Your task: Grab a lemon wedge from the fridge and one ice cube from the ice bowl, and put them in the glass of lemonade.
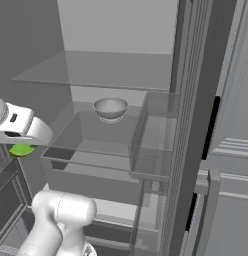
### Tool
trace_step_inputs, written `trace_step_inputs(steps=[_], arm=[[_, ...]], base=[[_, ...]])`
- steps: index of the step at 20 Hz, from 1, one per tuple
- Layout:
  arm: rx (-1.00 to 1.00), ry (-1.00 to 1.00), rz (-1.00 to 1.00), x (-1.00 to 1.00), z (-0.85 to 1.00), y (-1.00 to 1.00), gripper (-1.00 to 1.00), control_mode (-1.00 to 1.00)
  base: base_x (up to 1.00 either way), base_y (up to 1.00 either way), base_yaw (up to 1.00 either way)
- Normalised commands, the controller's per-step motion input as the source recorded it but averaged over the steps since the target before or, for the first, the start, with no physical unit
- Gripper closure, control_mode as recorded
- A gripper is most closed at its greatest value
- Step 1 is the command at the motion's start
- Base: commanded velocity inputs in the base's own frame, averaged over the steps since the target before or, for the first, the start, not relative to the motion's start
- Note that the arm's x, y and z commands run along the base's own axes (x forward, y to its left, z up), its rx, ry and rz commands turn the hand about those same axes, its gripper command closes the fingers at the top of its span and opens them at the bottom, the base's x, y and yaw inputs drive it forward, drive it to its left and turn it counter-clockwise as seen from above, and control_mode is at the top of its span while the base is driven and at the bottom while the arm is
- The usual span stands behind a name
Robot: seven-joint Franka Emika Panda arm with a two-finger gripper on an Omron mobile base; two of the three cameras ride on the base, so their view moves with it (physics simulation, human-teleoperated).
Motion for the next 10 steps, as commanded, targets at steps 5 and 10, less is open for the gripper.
trace_step_inputs(steps=[5,10], arm=[[0.0,0.0,0.0,0.0,0.0,0.0,1.0,1.0],[0.0,0.0,0.0,0.0,0.0,0.0,1.0,1.0]], base=[[-1.0,-0.11,-0.36],[-1.0,0.0,-0.61]])
